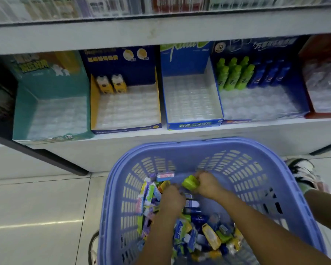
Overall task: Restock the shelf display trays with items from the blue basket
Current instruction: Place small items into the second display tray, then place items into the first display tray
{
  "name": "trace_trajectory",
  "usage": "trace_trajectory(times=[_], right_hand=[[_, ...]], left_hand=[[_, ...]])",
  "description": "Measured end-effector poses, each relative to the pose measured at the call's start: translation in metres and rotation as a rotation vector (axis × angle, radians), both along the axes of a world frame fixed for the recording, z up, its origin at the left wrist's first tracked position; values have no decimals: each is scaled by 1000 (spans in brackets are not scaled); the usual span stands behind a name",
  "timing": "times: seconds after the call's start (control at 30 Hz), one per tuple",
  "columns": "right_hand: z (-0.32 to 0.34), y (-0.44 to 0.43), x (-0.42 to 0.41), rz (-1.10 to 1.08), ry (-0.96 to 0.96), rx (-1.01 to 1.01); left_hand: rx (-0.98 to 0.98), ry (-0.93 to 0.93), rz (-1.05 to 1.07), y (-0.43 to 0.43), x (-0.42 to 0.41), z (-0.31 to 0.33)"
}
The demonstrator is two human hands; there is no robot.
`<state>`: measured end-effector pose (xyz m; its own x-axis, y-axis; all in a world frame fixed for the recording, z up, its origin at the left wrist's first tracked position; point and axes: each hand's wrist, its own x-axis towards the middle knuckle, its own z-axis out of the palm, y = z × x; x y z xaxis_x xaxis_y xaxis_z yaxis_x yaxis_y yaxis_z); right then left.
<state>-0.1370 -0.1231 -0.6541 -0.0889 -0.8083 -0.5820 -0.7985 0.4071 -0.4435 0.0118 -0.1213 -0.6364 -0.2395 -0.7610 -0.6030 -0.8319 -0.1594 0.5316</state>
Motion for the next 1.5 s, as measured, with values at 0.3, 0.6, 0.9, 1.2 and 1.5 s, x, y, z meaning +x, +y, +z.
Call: trace_trajectory(times=[0.3,0.6,0.9,1.2,1.5], right_hand=[[120,2,-2,-161,-519,44],[230,-3,39,-186,-831,-177],[265,-49,84,-101,-561,-652],[277,-134,155,-31,-503,-932],[264,-195,245,285,-261,-941]], left_hand=[[433,719,310,-27,16,70],[266,981,184,-44,59,164],[-259,965,563,-57,124,224],[-667,632,841,-72,176,206],[-854,507,927,-80,192,188]])
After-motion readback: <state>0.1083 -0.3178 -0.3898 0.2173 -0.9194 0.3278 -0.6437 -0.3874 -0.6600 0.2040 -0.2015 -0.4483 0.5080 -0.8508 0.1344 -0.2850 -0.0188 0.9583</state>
